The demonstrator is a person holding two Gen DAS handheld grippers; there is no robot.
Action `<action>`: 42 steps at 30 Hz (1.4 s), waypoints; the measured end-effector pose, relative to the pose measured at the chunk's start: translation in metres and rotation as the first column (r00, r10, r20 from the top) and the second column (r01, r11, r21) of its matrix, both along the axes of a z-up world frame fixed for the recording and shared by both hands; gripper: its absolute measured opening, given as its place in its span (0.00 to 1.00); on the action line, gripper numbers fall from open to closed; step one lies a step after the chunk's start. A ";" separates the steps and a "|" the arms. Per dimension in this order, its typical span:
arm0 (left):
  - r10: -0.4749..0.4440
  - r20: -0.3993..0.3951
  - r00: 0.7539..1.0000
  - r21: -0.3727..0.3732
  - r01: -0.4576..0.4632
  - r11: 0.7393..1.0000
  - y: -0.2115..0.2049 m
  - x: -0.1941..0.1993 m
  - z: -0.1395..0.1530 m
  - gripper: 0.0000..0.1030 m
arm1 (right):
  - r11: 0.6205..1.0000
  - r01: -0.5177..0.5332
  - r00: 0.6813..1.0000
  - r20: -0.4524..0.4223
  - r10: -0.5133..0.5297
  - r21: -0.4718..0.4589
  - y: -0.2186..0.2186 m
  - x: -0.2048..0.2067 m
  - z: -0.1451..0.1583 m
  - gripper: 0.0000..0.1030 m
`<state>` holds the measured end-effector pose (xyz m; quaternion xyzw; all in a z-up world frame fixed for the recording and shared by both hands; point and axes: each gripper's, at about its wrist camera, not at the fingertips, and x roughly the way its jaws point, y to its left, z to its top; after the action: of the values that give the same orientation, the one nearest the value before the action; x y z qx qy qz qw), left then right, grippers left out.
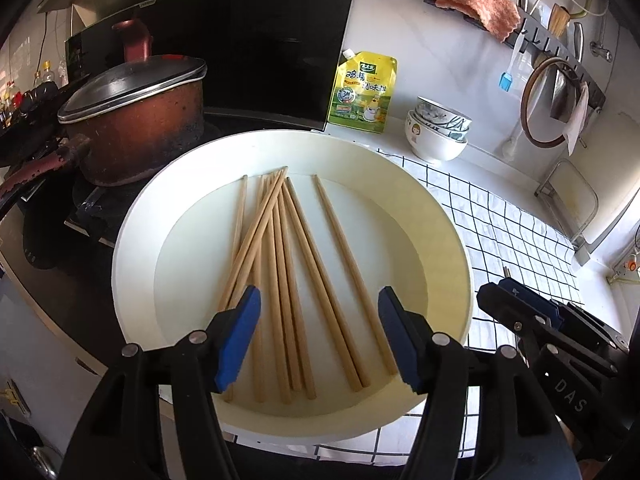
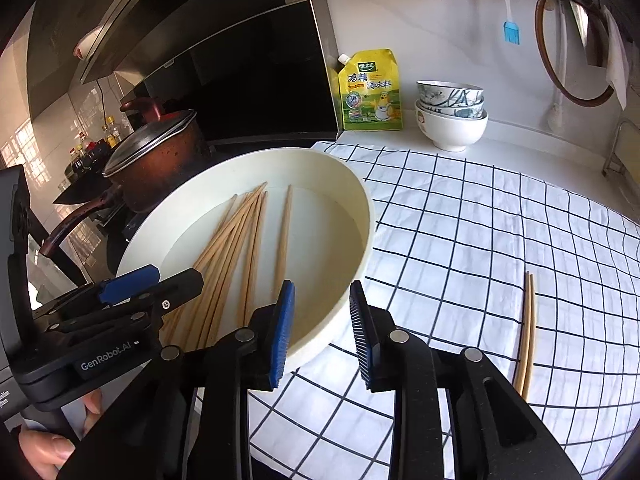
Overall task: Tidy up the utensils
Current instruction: 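Withdraw both grippers from the basin over the last two chopsticks, then close the right gripper on one chopstick while the left gripper grasps the other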
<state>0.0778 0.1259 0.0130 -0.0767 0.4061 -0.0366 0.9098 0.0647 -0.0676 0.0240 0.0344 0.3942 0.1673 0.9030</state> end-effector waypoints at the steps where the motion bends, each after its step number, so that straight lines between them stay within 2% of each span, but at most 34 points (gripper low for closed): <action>1: -0.006 -0.001 1.000 -0.001 0.006 1.000 -0.003 -0.001 0.000 0.59 | 1.000 0.009 1.000 0.004 -0.009 -0.005 -0.004 -0.002 0.000 0.27; 11: -0.085 0.003 0.996 -0.008 0.085 0.996 -0.048 -0.012 0.001 0.61 | 0.997 0.076 0.997 0.023 -0.076 -0.012 -0.052 -0.028 0.000 0.31; 18: -0.166 0.011 0.986 0.009 0.166 0.986 -0.090 -0.023 0.004 0.61 | 0.986 0.166 0.986 0.024 -0.166 -0.016 -0.101 -0.043 -0.005 0.33; 28: -0.245 -0.002 0.970 -0.003 0.245 0.970 -0.136 -0.029 0.000 0.63 | 0.960 0.276 0.961 -0.020 -0.277 -0.057 -0.163 -0.062 -0.029 0.35; 33: -0.278 -0.021 0.960 0.011 0.278 0.961 -0.156 -0.030 -0.008 0.66 | 0.955 0.285 0.954 -0.067 -0.291 -0.079 -0.172 -0.063 -0.051 0.36; 42: -0.282 -0.057 0.958 0.013 0.283 0.959 -0.166 -0.029 -0.026 0.67 | 0.963 0.250 0.960 -0.106 -0.260 -0.097 -0.159 -0.058 -0.078 0.36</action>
<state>0.0487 -0.0396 -0.0127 -0.0093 0.4378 -0.1595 0.8847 0.0069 -0.2264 -0.0544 0.0573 0.4454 0.0305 0.8930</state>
